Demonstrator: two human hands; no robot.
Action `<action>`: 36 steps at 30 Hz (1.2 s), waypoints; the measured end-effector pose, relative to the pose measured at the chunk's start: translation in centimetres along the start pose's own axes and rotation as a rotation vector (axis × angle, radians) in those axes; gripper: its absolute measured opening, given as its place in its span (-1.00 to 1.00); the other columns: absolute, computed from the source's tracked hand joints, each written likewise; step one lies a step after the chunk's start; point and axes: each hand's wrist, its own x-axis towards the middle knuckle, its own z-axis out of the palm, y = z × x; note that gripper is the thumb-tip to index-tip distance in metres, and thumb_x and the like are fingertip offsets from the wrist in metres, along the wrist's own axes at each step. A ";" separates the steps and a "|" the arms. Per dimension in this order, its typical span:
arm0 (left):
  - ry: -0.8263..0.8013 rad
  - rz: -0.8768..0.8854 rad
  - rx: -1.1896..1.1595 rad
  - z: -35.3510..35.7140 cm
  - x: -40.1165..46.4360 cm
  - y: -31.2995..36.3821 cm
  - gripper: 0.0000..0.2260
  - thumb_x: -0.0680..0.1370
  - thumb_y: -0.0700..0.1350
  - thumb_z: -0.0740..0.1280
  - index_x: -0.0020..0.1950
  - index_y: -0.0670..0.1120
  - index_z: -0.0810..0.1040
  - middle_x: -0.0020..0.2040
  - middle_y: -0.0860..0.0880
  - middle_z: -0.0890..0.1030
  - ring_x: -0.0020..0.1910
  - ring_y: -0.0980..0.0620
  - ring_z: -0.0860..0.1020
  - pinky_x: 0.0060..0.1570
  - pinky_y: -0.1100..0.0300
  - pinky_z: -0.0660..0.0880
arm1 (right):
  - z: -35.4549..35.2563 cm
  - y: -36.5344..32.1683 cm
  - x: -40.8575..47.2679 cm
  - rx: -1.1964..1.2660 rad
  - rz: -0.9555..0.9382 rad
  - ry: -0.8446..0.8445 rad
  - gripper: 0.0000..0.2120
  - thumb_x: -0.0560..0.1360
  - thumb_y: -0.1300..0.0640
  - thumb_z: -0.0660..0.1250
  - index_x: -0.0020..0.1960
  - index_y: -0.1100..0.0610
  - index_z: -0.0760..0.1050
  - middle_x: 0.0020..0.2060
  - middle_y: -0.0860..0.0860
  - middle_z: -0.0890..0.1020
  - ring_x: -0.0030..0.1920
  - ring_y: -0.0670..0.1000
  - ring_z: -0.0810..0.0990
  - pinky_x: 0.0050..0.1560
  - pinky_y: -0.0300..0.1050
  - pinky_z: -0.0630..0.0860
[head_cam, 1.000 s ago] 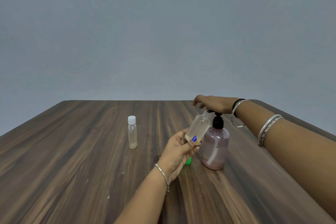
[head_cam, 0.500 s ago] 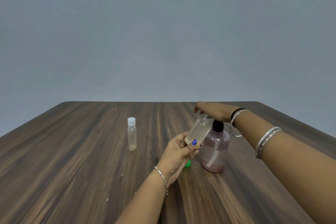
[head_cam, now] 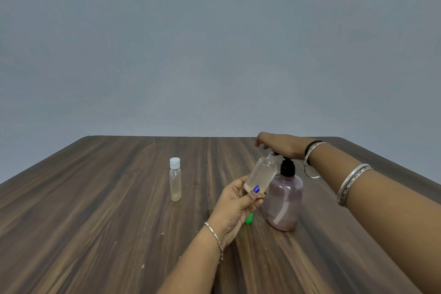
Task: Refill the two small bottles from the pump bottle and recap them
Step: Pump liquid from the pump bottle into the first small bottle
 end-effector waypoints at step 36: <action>0.021 -0.014 -0.001 0.0 -0.2 0.0 -0.71 0.48 -0.43 0.26 0.12 -0.14 0.49 0.00 -0.15 0.61 -0.15 0.03 0.61 -0.17 0.28 0.60 | 0.5 -0.2 -0.7 -0.053 0.003 -0.020 -0.64 0.57 0.01 0.02 0.14 0.18 0.48 0.06 0.09 0.53 0.01 0.04 0.44 0.06 -0.10 0.34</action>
